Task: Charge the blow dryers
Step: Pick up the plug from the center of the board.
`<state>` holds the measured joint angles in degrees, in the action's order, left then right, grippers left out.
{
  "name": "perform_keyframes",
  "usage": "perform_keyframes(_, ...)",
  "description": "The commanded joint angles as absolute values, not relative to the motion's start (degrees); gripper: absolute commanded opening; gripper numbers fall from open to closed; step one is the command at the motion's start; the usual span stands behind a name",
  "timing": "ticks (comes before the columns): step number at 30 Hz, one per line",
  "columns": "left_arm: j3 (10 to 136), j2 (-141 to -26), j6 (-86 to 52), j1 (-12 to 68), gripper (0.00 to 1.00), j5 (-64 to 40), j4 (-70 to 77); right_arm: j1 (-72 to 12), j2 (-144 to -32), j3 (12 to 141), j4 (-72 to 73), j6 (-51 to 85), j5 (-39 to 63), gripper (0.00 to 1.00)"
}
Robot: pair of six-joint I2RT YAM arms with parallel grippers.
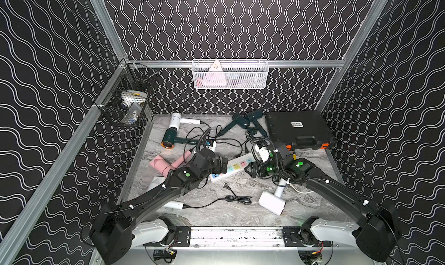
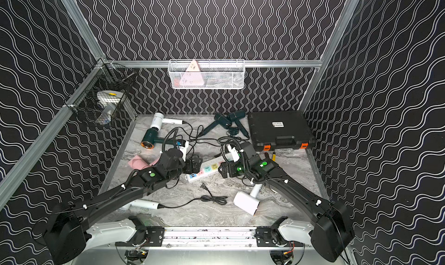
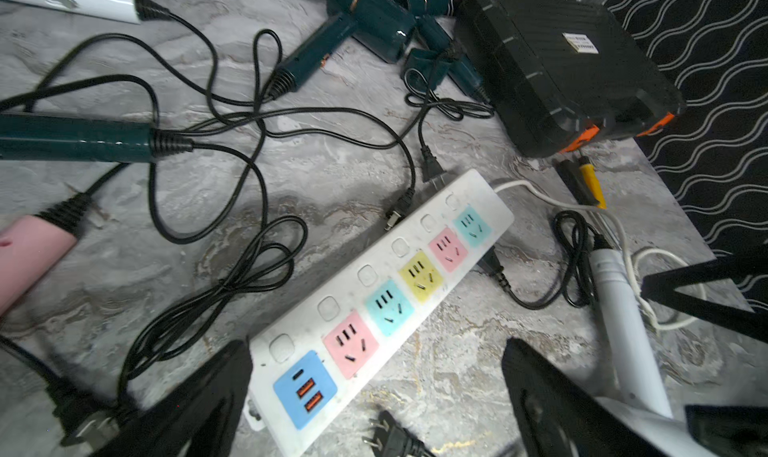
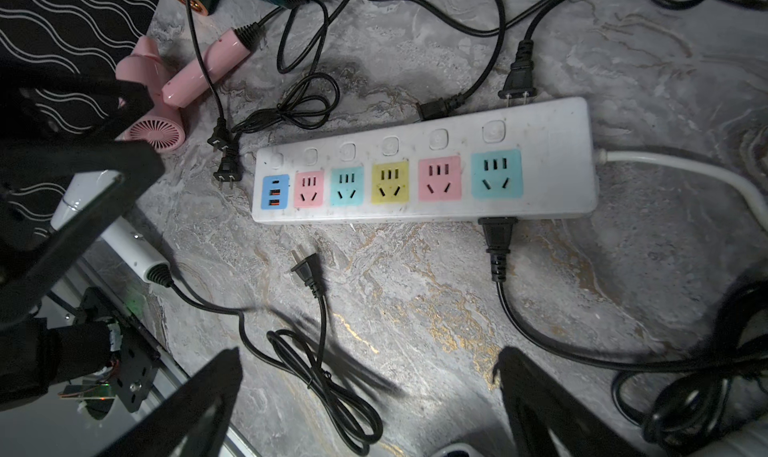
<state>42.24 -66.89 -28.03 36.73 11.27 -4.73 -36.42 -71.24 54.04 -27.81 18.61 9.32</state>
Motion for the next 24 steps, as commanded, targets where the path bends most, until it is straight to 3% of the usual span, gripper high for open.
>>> perform_keyframes(1, 39.85, -65.61, -26.98, 36.83, 0.99, 17.33, 1.0, -36.56, -71.76, 53.91, -25.09, 25.57, 7.08, 1.0)
perform_keyframes(14, 36.24, -67.05, -29.76, 35.36, 0.99, 18.72, 5.33, -38.14, -78.33, 55.46, -22.24, 26.72, 4.25, 1.0)
perform_keyframes(24, 33.8, -69.09, -33.51, 30.76, 0.99, 13.97, 8.66, -38.14, -83.26, 54.2, -18.04, 22.7, 16.1, 1.0)
